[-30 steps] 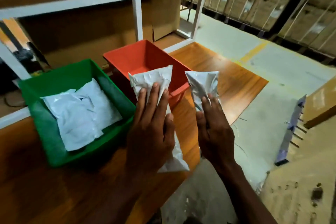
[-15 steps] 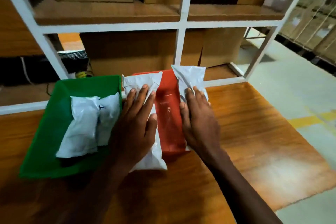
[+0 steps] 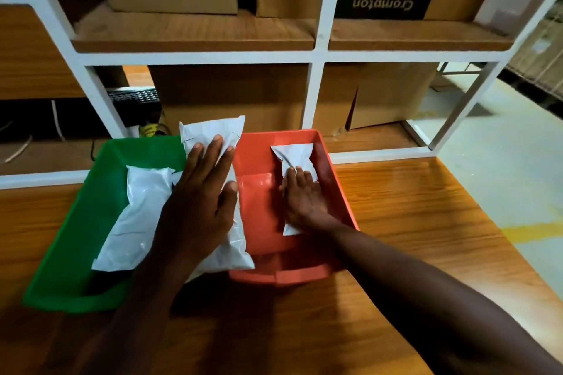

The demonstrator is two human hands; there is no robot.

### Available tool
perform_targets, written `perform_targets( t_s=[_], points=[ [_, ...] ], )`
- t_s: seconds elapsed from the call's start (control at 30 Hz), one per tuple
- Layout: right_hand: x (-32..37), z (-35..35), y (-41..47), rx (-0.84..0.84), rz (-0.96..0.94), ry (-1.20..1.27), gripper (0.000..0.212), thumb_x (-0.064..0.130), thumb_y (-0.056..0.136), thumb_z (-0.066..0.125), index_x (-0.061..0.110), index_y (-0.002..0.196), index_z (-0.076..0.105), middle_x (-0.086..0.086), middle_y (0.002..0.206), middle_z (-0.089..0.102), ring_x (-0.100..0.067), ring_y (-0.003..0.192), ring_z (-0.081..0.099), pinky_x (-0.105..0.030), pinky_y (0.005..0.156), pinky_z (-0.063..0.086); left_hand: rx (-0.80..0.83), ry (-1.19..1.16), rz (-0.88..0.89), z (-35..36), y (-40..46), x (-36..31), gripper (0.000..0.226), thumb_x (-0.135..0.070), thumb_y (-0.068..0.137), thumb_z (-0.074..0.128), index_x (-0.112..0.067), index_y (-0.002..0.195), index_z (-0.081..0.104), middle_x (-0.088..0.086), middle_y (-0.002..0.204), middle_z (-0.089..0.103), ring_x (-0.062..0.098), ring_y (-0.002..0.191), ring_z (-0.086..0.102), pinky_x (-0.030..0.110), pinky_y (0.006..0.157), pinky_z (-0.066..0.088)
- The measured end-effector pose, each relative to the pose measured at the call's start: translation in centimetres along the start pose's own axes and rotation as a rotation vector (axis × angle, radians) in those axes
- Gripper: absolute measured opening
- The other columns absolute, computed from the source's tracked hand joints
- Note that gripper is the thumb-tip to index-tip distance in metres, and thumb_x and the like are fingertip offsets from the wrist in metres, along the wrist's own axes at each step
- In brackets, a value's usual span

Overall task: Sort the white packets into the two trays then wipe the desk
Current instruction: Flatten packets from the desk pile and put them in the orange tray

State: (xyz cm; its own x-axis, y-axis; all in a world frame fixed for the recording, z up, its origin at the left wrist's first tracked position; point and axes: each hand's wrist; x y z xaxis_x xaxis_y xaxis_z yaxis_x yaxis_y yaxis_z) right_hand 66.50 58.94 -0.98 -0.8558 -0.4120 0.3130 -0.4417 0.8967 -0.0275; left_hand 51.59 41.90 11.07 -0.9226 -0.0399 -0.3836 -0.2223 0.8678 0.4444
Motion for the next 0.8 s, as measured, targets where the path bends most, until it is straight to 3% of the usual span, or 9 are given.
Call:
perform_targets(
  t_s=[0.13,0.33,0.5,0.8],
  points=[
    [-0.7,2.7,1.0,0.106,0.088,0.009,0.063,0.040,0.106,0.024,0.005,0.158,0.017,-0.020,0.166,0.015,-0.036,0.154,0.013,-0.051,0.123,0.015,-0.008,-0.044,0.002,0.5,0.6,1.3,0.061,-0.039,0.096,0.030,-0.016,0.152,0.036,-0.002,0.164,0.020,0.017,0.152,0.007,0.036,0.119,0.018],
    [0.3,3.2,0.6,0.109,0.098,-0.027,0.068,0.046,0.105,0.031,0.011,0.160,0.012,-0.017,0.168,0.003,-0.034,0.155,0.004,-0.048,0.124,0.006,0.034,-0.077,0.002,1.5,0.7,3.3,0.060,-0.037,0.096,0.031,-0.015,0.152,0.035,-0.001,0.164,0.019,0.019,0.153,0.007,0.045,0.121,0.022],
    [0.6,2.3,0.9,0.132,0.097,-0.001,0.066,0.053,0.103,0.031,0.016,0.157,0.023,-0.016,0.166,0.015,-0.035,0.153,0.013,-0.051,0.122,0.013,0.059,-0.099,0.011,2.3,1.0,4.0,0.059,-0.036,0.097,0.032,-0.016,0.152,0.036,-0.002,0.164,0.019,0.018,0.152,0.007,0.050,0.118,0.028],
    [1.1,-3.8,-1.2,0.077,-0.061,0.064,0.061,0.045,0.108,0.026,0.012,0.158,0.020,-0.017,0.164,0.023,-0.035,0.152,0.019,-0.049,0.122,0.015,0.041,-0.064,0.078,1.7,1.3,1.1,0.058,-0.032,0.096,0.035,-0.015,0.152,0.036,-0.001,0.164,0.021,0.021,0.152,0.009,0.036,0.121,0.016]
  ],
)
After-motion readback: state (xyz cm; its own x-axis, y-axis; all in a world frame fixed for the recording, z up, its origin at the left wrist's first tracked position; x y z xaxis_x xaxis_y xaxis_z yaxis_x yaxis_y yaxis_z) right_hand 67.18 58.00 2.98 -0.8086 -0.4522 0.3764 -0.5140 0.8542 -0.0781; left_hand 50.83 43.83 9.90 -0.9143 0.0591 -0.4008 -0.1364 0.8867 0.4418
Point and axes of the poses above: each hand's wrist, its own y-axis towards the middle knuckle, its own z-axis out of the palm, x = y × z
